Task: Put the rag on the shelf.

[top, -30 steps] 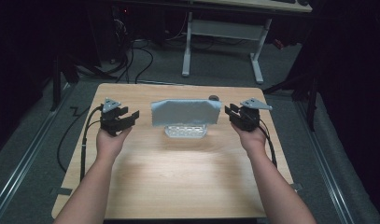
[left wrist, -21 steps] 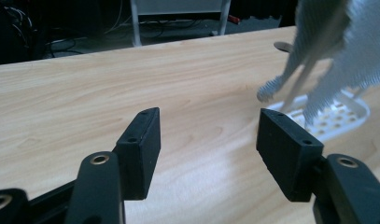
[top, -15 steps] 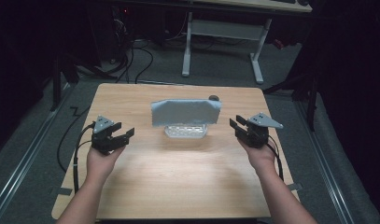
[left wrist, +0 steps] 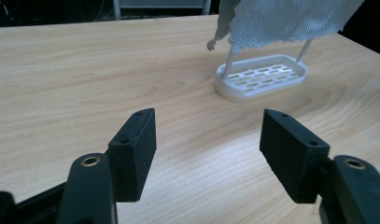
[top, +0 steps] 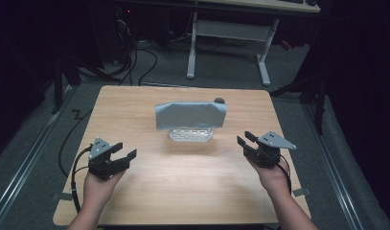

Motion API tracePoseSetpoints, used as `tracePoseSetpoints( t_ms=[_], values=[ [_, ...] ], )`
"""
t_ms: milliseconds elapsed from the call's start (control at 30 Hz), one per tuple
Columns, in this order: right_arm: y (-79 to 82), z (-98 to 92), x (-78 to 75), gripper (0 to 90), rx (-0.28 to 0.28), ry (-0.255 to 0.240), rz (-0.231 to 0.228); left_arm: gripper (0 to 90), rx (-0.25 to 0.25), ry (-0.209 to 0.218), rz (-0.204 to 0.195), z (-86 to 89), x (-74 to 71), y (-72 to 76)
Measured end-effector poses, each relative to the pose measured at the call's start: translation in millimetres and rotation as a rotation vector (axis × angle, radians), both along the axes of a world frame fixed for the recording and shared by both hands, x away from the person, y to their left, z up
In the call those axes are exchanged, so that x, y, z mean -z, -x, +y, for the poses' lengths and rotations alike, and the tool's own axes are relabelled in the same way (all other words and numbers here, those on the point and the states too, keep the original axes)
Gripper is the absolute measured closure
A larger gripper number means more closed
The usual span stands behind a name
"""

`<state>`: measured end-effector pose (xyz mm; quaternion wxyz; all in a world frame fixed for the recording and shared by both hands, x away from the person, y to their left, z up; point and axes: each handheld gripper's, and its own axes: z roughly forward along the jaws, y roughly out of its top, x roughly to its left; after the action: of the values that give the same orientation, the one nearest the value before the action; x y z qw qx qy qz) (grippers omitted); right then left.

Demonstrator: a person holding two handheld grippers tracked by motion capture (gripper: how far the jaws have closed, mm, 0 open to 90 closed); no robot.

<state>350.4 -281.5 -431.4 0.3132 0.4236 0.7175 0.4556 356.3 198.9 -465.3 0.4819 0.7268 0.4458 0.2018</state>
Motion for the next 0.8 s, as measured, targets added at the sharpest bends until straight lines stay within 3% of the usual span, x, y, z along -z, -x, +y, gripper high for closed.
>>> tracePoseSetpoints(
  t_ms=[133, 300, 367, 400, 433, 467, 533, 567, 600, 633, 700, 800],
  values=[
    [4.1, 0.4, 2.6, 60.9, -0.010, 0.011, 0.002, 36.8, 0.001, 0.006, 0.014, 0.8, 4.7, 4.4],
    [14.4, 4.8, 9.1, 60.0, -0.024, 0.025, 0.021, 35.9, 0.034, -0.022, 0.044, -8.4, 12.0, 12.9],
    [18.3, 8.5, 13.0, 59.1, -0.034, 0.041, 0.031, 35.7, 0.057, -0.039, 0.060, -17.7, 16.1, 16.4],
    [22.1, 13.4, 18.0, 58.2, -0.043, 0.049, 0.046, 35.6, 0.087, -0.037, 0.092, -30.3, 20.9, 17.0],
    [22.1, 13.4, 18.0, 58.2, -0.043, 0.049, 0.046, 35.5, 0.087, -0.037, 0.092, -30.3, 20.9, 17.0],
    [23.2, 15.5, 20.2, 57.7, -0.048, 0.049, 0.053, 35.5, 0.118, -0.038, 0.119, -40.2, 24.6, 15.7],
    [26.3, 26.7, 33.6, 56.3, -0.056, 0.065, 0.091, 35.5, 0.163, -0.079, 0.161, -64.3, 34.2, 13.8],
    [26.3, 26.7, 33.6, 56.3, -0.056, 0.065, 0.091, 35.5, 0.163, -0.079, 0.161, -64.3, 34.2, 13.8],
    [28.3, 36.9, 45.9, 54.3, -0.061, 0.066, 0.125, 35.2, 0.197, -0.083, 0.177, -80.1, 41.9, 16.2],
    [28.3, 36.9, 45.9, 54.3, -0.061, 0.066, 0.125, 35.1, 0.197, -0.083, 0.177, -80.1, 41.9, 16.2],
    [29.9, 44.8, 56.6, 51.4, -0.070, 0.071, 0.157, 35.2, 0.214, -0.115, 0.155, -94.6, 50.6, 23.2],
    [36.8, 53.8, 82.8, 49.0, -0.072, 0.092, 0.179, 35.4, 0.275, -0.143, 0.192, -108.0, 62.4, 30.8]
  ],
)
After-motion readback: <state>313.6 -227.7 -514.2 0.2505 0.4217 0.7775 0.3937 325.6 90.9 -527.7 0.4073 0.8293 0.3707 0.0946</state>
